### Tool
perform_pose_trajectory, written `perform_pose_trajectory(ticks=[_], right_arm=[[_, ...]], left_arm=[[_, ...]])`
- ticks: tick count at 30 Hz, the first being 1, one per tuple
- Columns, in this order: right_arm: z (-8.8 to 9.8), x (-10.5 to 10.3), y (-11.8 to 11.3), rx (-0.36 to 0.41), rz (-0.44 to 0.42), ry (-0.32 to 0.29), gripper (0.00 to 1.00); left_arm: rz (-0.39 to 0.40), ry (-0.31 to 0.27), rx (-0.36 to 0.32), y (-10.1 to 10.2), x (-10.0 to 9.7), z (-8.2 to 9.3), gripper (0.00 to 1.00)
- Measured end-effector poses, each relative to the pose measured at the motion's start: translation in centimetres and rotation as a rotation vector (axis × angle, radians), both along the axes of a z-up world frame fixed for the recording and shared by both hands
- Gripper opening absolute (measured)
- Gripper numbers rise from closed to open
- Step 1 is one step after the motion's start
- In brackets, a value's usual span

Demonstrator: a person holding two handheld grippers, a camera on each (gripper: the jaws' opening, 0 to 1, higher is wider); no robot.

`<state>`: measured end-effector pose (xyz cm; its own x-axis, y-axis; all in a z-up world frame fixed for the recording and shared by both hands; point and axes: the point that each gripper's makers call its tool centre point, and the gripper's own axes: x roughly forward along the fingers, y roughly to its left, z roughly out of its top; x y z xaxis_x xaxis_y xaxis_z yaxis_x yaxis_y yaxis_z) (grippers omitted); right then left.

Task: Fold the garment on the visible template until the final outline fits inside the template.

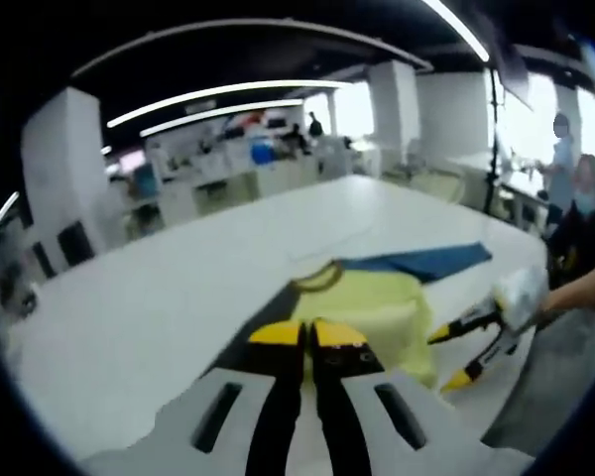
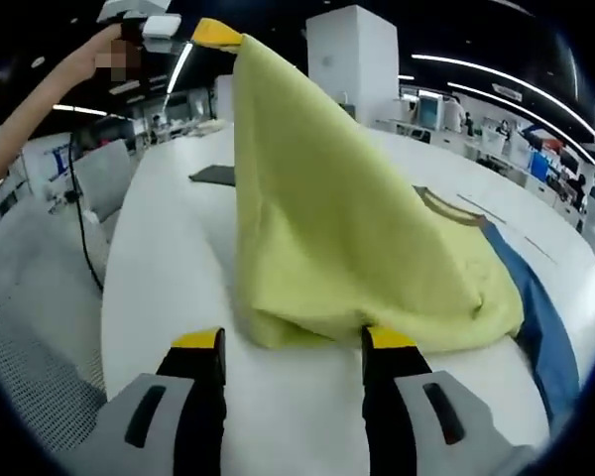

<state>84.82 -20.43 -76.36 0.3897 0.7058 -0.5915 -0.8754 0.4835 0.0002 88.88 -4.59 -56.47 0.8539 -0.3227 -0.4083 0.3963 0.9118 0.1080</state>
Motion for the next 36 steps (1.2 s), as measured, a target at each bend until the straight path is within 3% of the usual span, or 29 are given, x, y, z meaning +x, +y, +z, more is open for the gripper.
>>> perform_pose_trajectory(ticks=[3,9,22,24,26,33,36], right_arm=[[0.1,-1.1,0.0,0.006,0.022,0.024,0.37],[-0.7,-1.8,0.7,-0.023,0.07,0.013,0.36],[-1.0,-1.0,1.4,-0.029,0.087,0.012,0.28],[-1.3,-0.9,1.5,-0.054,0.103,-0.003,0.24],[-1.3,-0.2,1.3,-0.094,0.11,-0.055,0.18],[-1.3,0.6,0.8,-0.101,0.109,-0.043,0.05],[-1.3,0.6,0.6,-0.114,0.111,-0.039,0.04]], left_arm=[[0.01,0.008,-0.007,0.5,0.1,-0.3,0.0],[0.012,0.022,-0.008,0.6,0.0,-0.8,0.0],[0.028,0.031,-0.012,1.5,-0.3,-1.1,0.0],[0.029,0.035,-0.008,1.6,-0.2,-1.3,0.0],[0.03,0.038,-0.009,1.7,-0.2,-1.4,0.0],[0.04,0.05,-0.005,2.2,-0.4,-1.8,0.0],[0.047,0.058,-0.005,2.6,-0.6,-2.0,0.0]])
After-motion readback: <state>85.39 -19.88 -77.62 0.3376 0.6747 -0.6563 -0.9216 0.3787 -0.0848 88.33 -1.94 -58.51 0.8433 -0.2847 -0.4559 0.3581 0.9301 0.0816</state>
